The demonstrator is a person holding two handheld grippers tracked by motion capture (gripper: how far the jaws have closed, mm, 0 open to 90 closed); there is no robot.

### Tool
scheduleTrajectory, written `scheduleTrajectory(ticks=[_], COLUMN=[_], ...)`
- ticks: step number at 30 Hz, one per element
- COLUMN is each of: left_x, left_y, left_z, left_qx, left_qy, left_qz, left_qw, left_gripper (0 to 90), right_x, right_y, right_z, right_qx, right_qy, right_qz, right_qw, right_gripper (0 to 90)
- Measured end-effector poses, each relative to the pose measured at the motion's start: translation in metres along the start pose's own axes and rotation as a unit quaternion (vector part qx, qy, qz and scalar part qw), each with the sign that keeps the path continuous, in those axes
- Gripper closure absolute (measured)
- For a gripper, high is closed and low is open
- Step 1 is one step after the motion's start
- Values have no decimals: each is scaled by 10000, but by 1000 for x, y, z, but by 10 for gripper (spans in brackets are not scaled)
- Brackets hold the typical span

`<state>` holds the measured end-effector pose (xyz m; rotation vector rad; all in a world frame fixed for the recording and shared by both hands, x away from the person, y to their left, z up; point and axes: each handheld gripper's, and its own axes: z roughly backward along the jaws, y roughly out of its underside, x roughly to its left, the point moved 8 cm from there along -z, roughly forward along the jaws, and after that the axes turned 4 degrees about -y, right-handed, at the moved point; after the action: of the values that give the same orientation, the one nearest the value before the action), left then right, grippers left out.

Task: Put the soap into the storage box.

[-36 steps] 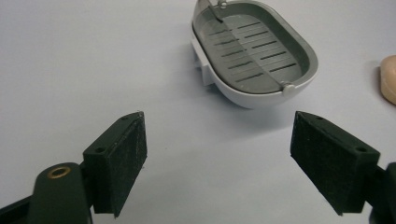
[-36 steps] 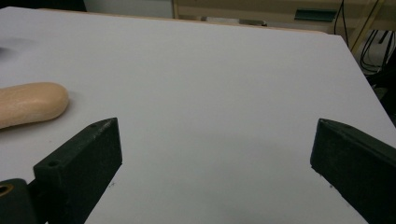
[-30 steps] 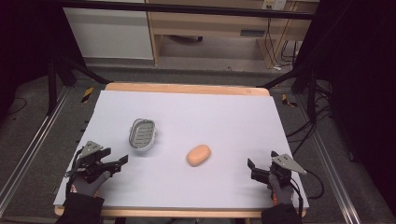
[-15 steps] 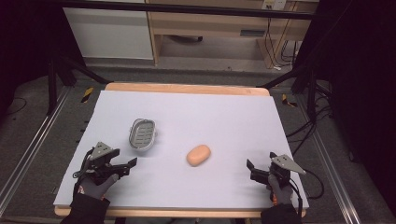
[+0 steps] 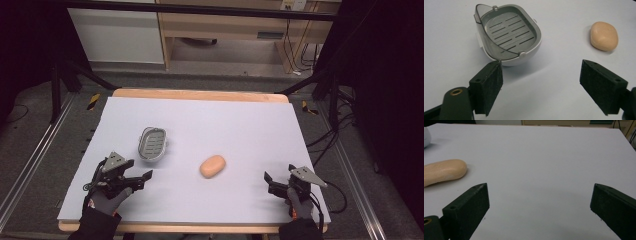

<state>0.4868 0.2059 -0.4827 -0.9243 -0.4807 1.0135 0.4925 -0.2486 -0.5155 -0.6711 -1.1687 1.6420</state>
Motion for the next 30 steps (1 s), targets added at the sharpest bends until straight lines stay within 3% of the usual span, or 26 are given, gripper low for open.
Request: scheduleTrajectory(ticks=[17, 30], left_x=[-35, -61], left_y=[-13, -27], left_z=[-7, -23], left_qx=[120, 229], left_qy=[309, 489], left_qz=[-422, -737], left_qw=[9986, 9958], left_gripper=[188, 188], right_x=[0, -1], right_y=[0, 0], right_z=[0, 0], right_qx=[-3, 20], right_qy=[12, 44], right_qz=[2, -57], right_qw=[10000, 10000], right_gripper=[24, 24])
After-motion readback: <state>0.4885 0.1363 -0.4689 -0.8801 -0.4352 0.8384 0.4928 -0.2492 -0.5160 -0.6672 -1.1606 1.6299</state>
